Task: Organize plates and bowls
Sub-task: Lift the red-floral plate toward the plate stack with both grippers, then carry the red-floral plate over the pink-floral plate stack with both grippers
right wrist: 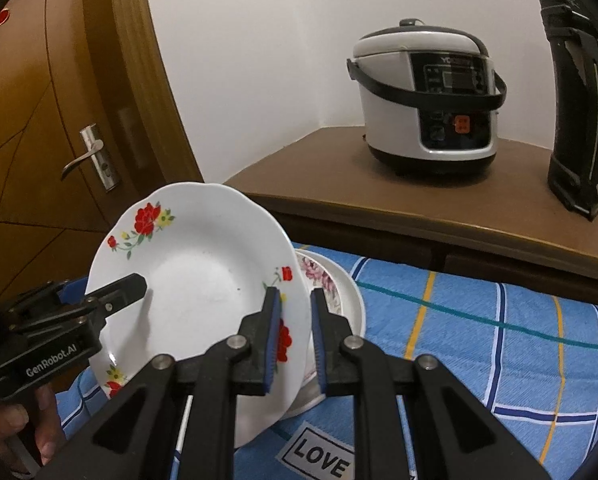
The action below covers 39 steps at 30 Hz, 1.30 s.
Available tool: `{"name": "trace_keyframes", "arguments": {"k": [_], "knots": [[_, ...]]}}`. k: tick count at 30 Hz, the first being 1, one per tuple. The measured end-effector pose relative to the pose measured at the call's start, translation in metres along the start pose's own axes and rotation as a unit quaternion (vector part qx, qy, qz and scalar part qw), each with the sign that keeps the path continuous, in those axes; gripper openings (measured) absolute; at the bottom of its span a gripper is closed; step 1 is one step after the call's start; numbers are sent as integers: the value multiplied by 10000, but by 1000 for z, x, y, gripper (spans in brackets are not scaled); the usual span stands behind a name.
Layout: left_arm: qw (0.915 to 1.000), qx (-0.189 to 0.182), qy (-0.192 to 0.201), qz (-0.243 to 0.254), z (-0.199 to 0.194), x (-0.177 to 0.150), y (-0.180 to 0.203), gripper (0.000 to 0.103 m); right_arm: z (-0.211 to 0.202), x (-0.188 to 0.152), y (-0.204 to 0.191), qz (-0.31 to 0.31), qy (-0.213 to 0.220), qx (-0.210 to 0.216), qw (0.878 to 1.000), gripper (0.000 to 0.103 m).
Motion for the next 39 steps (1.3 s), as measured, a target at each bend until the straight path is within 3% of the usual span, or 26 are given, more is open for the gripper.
{"name": "trace_keyframes", "arguments": {"k": [24, 39], "knots": [[9998, -48, 167, 2, 4, 15, 0, 49, 4, 4, 11, 93, 79, -41, 9999, 16], [9999, -82, 69, -31, 20, 21, 2, 49, 16, 8, 18, 188, 62, -150, 9997, 16]]}}
Point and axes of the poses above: each gripper's, at about its wrist camera, not at the fingertips, and z roughly the way its jaws point, y to its right, x to its top, the point moved 2 cm from there along z, roughly the way its jaws point, and after that the axes turned 1 degree about x, right-handed, at the moved point
